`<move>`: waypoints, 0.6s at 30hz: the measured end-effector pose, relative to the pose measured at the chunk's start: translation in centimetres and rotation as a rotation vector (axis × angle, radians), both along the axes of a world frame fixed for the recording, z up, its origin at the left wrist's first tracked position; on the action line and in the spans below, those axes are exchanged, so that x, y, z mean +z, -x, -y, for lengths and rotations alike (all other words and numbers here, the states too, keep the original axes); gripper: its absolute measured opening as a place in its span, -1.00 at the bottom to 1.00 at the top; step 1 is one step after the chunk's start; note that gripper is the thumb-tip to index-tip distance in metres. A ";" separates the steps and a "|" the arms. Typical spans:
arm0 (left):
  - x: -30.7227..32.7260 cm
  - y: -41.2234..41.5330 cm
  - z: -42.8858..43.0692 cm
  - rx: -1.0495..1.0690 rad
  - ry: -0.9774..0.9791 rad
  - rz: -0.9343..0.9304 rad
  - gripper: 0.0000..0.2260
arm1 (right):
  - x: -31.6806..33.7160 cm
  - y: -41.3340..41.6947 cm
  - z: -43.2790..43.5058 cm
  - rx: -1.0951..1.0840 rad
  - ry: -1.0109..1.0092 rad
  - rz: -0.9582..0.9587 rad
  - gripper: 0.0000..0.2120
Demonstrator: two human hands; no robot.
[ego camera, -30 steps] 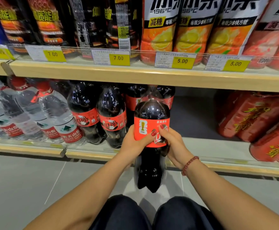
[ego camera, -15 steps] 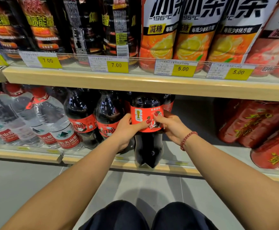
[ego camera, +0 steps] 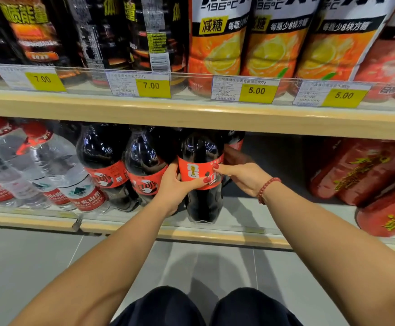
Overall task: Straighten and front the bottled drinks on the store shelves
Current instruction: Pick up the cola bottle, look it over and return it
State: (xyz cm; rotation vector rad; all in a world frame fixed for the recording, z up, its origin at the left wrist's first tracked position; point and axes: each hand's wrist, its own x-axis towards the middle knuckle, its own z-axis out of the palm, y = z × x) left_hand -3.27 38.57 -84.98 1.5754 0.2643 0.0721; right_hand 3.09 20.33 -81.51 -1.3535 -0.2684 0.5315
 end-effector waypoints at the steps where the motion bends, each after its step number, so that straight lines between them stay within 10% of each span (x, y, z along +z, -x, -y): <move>1: -0.4 0.2 0.1 0.001 -0.018 -0.003 -0.49 | -0.3 0.0 0.1 0.000 0.027 -0.003 -0.35; 6: -1.9 0.5 0.3 -0.014 -0.155 -0.007 -0.57 | -1.8 -0.1 1.1 -0.008 0.251 0.023 -0.63; 18: -3.4 1.8 0.8 -0.020 -0.151 0.075 -0.37 | -1.7 1.5 0.6 -0.034 0.256 0.274 -0.42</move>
